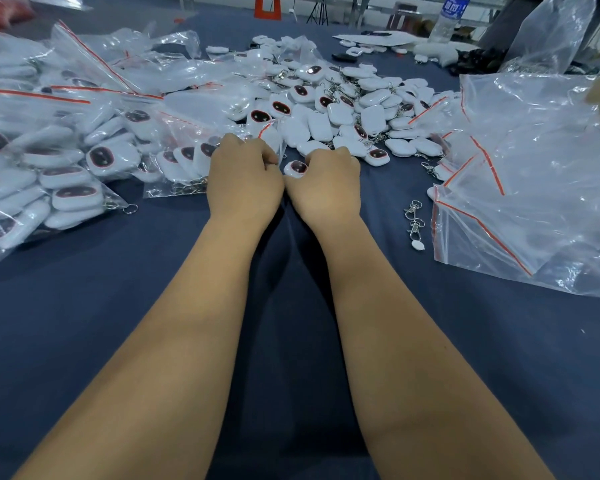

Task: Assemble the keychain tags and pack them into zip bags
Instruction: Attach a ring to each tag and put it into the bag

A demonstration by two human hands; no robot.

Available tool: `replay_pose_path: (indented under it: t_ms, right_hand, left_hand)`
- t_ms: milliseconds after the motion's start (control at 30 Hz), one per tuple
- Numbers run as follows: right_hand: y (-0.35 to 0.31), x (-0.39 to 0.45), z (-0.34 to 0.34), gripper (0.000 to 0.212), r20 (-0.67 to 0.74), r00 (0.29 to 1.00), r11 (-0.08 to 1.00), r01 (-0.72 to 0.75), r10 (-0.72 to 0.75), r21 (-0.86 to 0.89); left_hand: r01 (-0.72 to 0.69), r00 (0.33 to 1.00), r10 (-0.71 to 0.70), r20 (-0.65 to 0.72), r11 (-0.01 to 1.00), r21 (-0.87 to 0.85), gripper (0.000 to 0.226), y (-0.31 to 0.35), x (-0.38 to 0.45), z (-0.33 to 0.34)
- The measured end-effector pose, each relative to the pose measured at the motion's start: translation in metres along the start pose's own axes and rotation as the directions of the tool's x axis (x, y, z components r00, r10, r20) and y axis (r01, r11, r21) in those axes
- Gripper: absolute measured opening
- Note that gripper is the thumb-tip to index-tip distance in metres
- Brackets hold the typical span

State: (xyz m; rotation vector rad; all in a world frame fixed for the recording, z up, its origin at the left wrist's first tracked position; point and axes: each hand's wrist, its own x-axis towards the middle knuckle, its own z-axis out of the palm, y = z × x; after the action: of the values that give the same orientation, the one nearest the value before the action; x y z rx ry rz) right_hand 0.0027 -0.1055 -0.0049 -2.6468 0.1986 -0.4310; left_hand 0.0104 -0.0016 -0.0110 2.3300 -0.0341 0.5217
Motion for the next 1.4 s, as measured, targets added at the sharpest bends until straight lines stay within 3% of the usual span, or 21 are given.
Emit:
replay_pose_path:
  t_ms: [100,333,467,600,767,967,1067,1200,1300,1400]
  right_hand:
    - [-0.0012,-0.0013,-0.0001,0.031,0.036,0.999,0.998,-0.015,0.017,-0.056]
    - [-0.0029,-0.0010,-0.0029,0.024,0.118,0.993,1.000,-0.012,0.011,0.007]
    - [0.0015,-0.0007,-0.0013,0.025,0.040,0.999,0.969,-0.013,0.003,0.248]
    - [0.0009,-0.0008,-0.0030,0.032,-0.028,0.995,0.859,-0.065,0.092,0.508]
    - [-0.0014,0.0020,-0.0018,0.027,0.115,0.983,0.563,-0.177,0.143,0.807]
    - [-0.0031,0.0016,-0.0027,0.027,0.166,0.983,0.446,-0.185,0.081,0.875]
    - [-0.0035,0.0017,-0.0021,0.022,0.176,0.981,0.446,-0.196,0.088,0.873]
    - [-0.0036,0.0010,-0.0030,0.023,0.183,0.979,0.428,-0.202,0.085,0.881]
    - [-0.0035,0.0006,-0.0044,0.024,0.195,0.978,0.418,-0.207,0.073,0.884]
    - [-0.0039,0.0002,-0.0054,0.029,0.218,0.975,0.419,-0.218,0.047,0.881]
  left_hand:
    - [-0.024,0.999,0.025,0.029,0.999,-0.035,0.028,0.0023,-0.0010,-0.0003]
    - [-0.001,0.999,0.006,0.049,0.996,-0.092,0.032,0.0039,-0.0014,-0.0023]
    - [0.002,0.998,0.005,0.069,0.995,-0.104,0.033,0.0047,-0.0026,-0.0024]
    - [0.012,0.999,-0.003,0.054,0.987,-0.162,0.030,0.0037,-0.0024,-0.0031]
    - [0.082,0.996,-0.070,0.058,0.966,-0.246,0.038,0.0055,-0.0006,-0.0030]
    - [0.047,0.996,-0.027,0.084,0.968,-0.245,0.030,0.0075,-0.0031,-0.0057]
    - [0.039,0.996,-0.017,0.091,0.969,-0.245,0.036,0.0073,-0.0026,-0.0050]
    - [0.036,0.995,-0.014,0.100,0.974,-0.225,0.026,0.0043,0.0003,-0.0013]
    - [0.021,0.996,0.000,0.094,0.974,-0.227,0.036,0.0050,0.0004,-0.0011]
    - [0.046,0.995,-0.019,0.093,0.954,-0.298,0.036,0.0085,-0.0021,-0.0042]
